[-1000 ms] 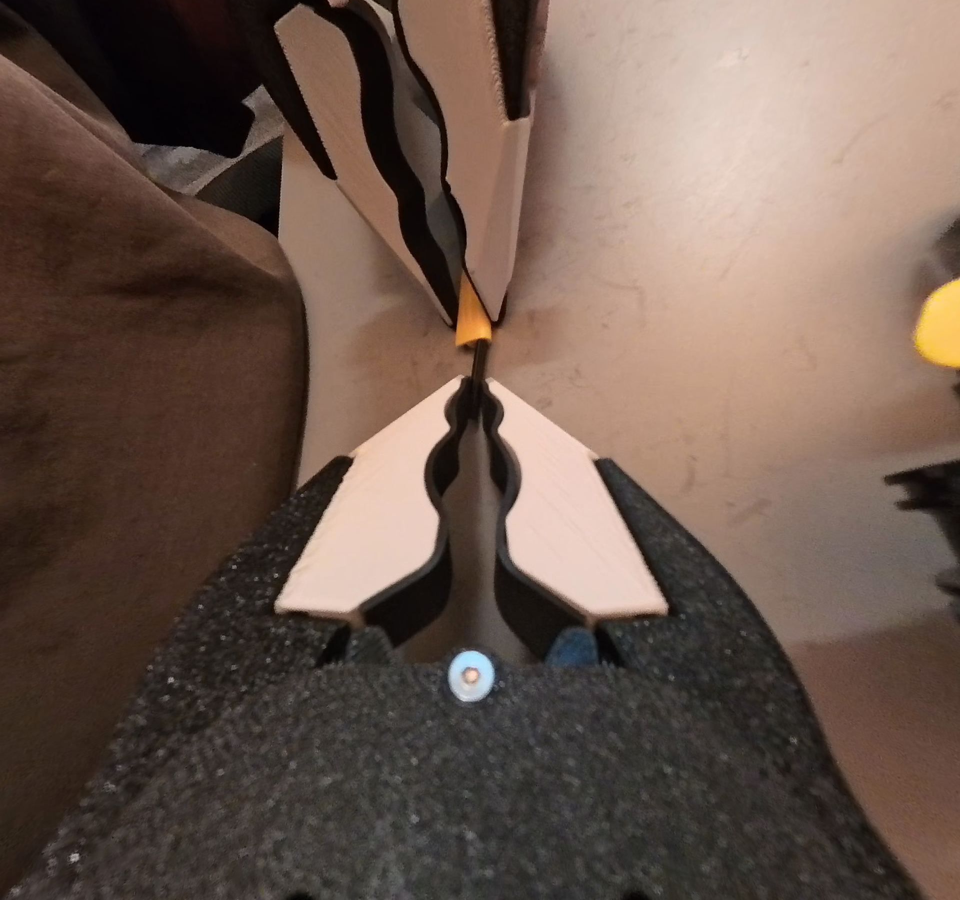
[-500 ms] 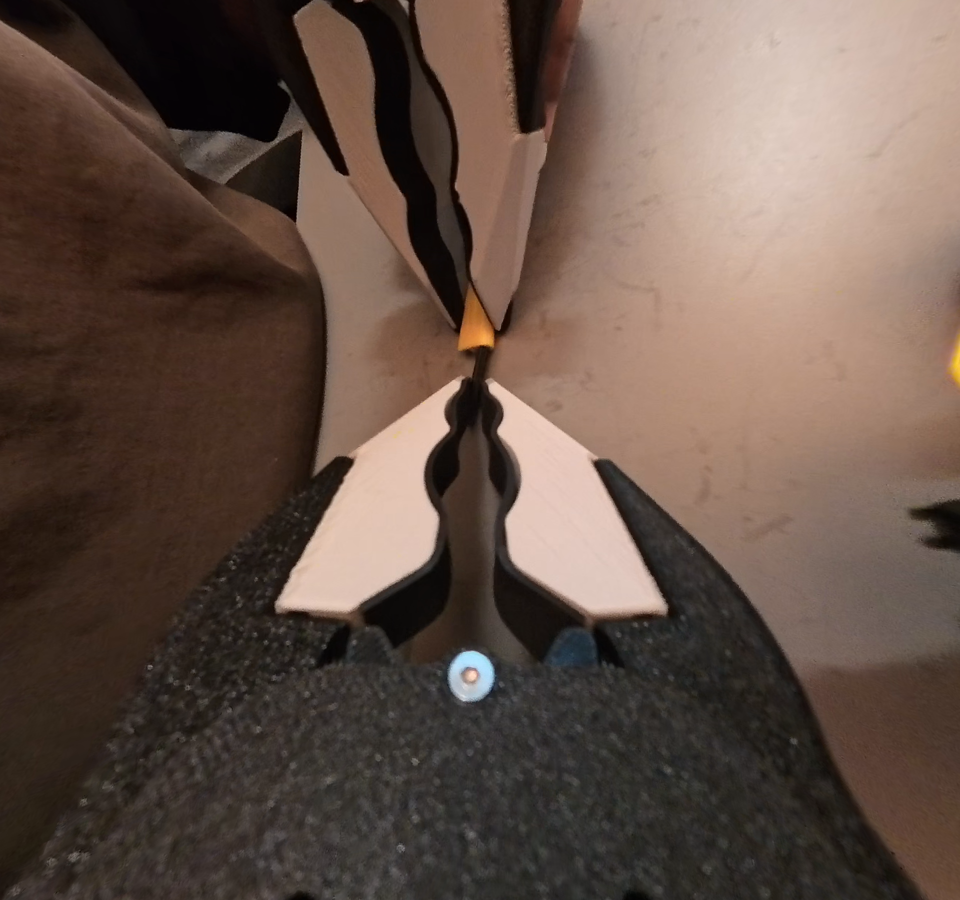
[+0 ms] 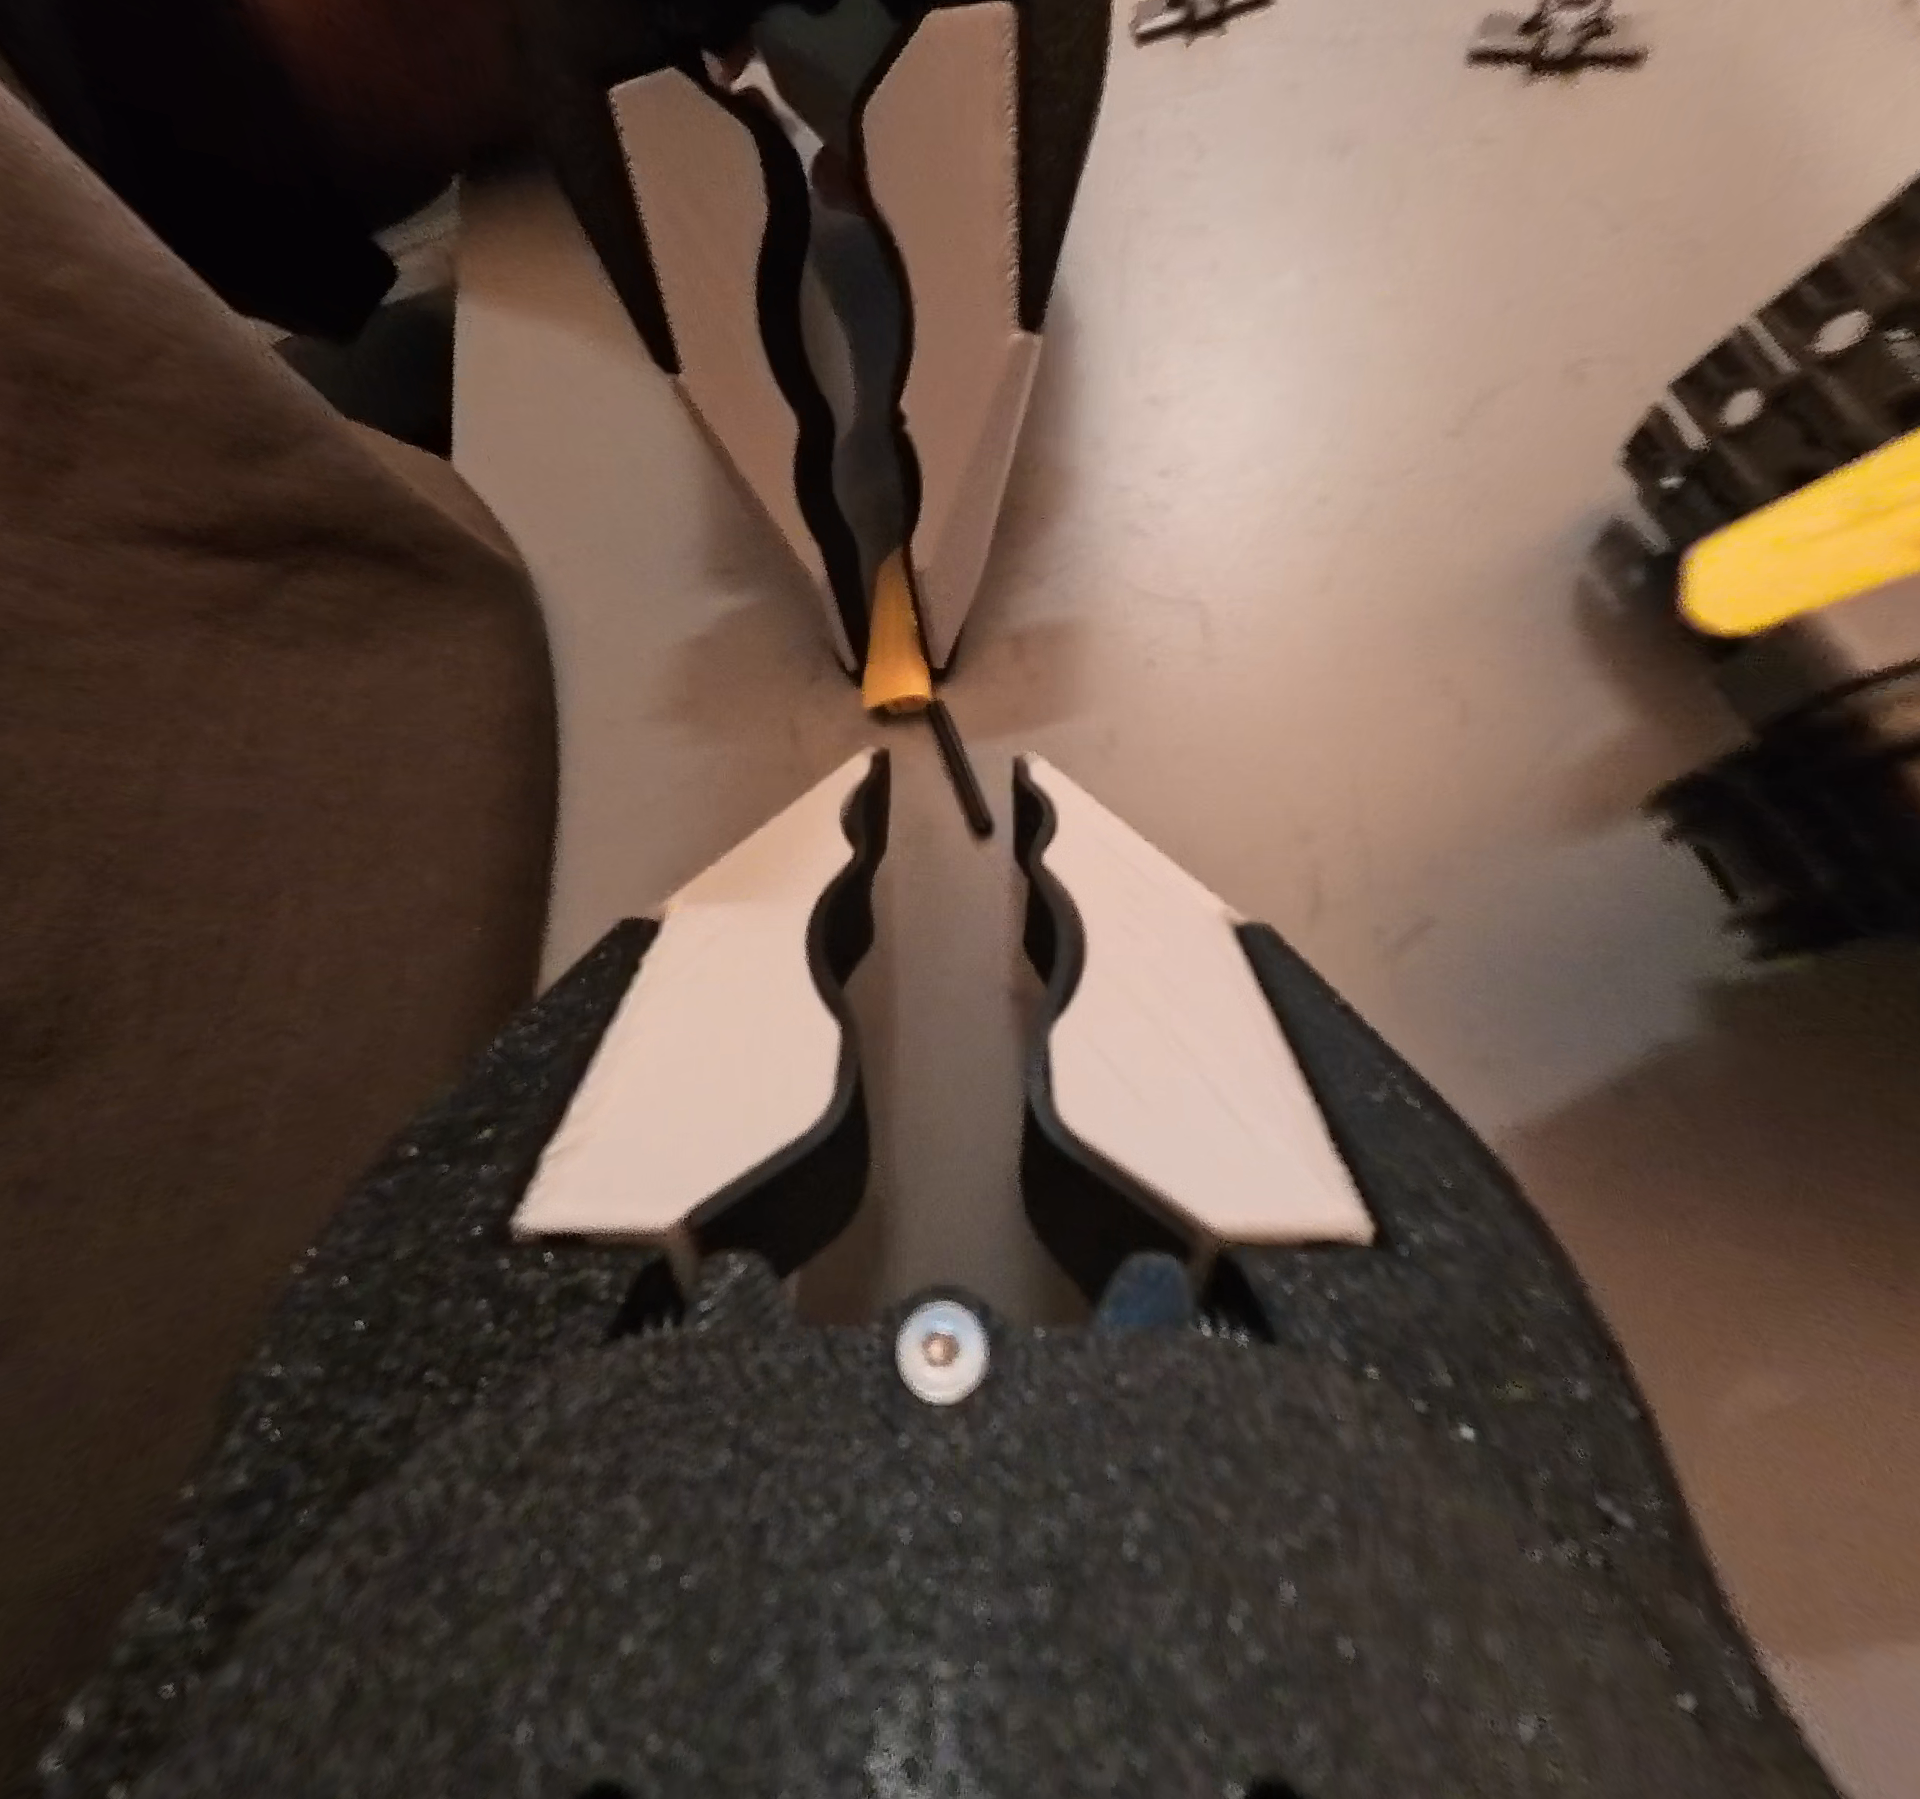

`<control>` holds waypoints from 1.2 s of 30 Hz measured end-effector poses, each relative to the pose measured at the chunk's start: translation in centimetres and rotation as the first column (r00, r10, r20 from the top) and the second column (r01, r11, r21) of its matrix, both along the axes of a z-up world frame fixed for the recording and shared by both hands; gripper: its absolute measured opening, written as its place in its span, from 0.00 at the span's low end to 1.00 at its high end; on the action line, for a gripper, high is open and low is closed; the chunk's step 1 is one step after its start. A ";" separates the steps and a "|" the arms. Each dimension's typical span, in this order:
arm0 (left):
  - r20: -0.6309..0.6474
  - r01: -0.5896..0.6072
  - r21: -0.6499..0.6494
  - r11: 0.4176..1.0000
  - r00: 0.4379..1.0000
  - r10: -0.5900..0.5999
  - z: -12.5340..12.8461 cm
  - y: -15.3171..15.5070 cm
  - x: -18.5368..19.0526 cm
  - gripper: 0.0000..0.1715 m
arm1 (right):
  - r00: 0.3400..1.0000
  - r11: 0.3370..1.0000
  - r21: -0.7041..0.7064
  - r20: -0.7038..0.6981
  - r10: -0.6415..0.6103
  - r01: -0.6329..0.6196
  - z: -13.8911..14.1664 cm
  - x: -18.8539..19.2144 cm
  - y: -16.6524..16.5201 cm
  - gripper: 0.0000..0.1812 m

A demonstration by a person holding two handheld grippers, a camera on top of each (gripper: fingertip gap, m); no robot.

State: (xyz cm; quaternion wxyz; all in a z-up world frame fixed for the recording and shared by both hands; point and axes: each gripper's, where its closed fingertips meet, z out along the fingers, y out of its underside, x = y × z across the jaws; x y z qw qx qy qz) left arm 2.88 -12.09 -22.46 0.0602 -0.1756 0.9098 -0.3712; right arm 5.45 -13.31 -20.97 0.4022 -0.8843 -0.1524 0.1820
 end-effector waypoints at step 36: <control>-0.071 -0.099 -0.057 0.993 0.993 0.095 0.0 0.1 0.3 0.06 | 0.894 0.986 0.113 0.444 0.056 -0.118 -1.3 -0.5 -0.4 0.02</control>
